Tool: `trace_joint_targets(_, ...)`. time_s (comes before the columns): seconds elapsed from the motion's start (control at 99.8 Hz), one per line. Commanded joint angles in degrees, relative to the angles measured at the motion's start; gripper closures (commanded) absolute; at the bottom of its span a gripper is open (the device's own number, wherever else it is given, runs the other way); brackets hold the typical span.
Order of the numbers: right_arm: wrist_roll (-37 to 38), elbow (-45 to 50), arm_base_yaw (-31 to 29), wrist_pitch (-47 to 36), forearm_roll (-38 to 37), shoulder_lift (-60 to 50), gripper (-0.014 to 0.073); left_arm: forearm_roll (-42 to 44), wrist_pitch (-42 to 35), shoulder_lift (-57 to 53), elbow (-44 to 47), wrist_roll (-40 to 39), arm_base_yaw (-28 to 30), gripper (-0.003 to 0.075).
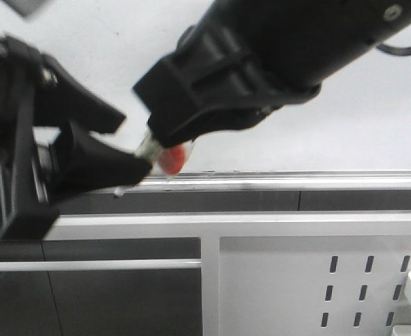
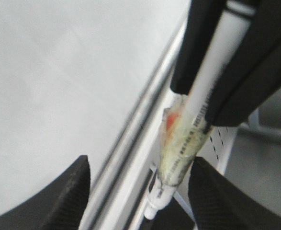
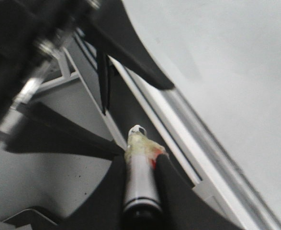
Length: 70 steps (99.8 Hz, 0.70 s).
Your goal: Write number 1 on whiteboard
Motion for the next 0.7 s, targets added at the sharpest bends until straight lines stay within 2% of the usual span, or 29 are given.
trace_joint_targets(0.0,-0.24,-0.99,-0.76,-4.89,-0.14,-3.96,0.0671,-4.42,-3.27,-4.55,-1.5,-0.37,-0.43,0.0293)
trace_joint_targets(0.16,-0.24,2.99,-0.99,-7.38,-0.14,-9.42,0.0667,-15.06,-4.4,-12.32,0.75,-0.37,-0.43,0.0302)
trace_joint_targets(0.231,-0.13,5.52,-0.99,-9.15,0.21,-12.05,0.0662,-17.68,-4.48,-15.5,2.31,-0.37,-0.43,0.0352)
trace_joint_targets(0.291,-0.13,7.66,-0.99,-11.22,1.34,-14.48,0.0662,-19.72,-5.47,-18.05,3.94,-0.37,-0.43,0.0455)
trace_joint_targets(0.401,-0.13,10.91,-0.99,-13.65,3.6,-18.09,0.0662,-22.56,-11.65,-21.51,7.84,-0.37,-0.43,0.0734)
trace_joint_targets(0.591,-0.13,13.38,-0.99,-14.61,4.86,-21.37,0.0662,-36.49,-26.43,-23.22,15.01,-0.1,-0.23,0.074)
trace_joint_targets(0.692,-0.13,13.48,-0.99,-16.62,4.86,-21.76,0.0662,-43.24,-35.08,-23.12,19.12,3.11,-0.23,0.074)
